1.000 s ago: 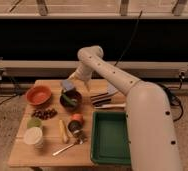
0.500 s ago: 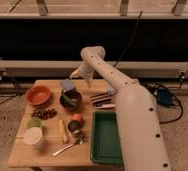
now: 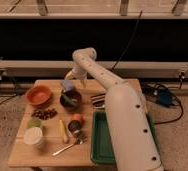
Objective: Wipe tray with sponge
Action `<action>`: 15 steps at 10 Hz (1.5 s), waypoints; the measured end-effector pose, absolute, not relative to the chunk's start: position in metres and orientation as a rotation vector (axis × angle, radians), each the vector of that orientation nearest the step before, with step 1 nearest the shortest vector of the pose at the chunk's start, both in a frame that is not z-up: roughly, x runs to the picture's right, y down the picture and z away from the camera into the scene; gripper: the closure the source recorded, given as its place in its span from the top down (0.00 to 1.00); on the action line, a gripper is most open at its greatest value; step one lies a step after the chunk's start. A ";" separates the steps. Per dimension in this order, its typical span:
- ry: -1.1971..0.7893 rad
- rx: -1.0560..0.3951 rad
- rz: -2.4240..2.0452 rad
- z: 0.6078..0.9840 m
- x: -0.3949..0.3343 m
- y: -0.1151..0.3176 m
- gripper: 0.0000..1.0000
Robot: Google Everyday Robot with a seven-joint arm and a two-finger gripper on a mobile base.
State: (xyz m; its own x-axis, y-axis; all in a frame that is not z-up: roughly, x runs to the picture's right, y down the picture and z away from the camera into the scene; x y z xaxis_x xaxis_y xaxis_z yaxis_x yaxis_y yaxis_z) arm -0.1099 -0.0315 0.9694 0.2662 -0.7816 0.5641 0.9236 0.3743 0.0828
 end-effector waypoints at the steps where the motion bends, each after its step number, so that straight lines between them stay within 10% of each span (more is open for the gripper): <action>1: -0.544 -0.283 -1.214 0.973 -0.117 -0.029 0.80; 15: -0.434 -0.264 -1.467 1.022 -0.159 -0.032 0.80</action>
State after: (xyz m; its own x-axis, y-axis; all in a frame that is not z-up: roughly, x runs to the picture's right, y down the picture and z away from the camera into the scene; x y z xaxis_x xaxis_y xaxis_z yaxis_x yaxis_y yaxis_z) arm -0.1594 -0.0317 1.0217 0.0470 -0.8983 0.4369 0.9915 0.0953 0.0892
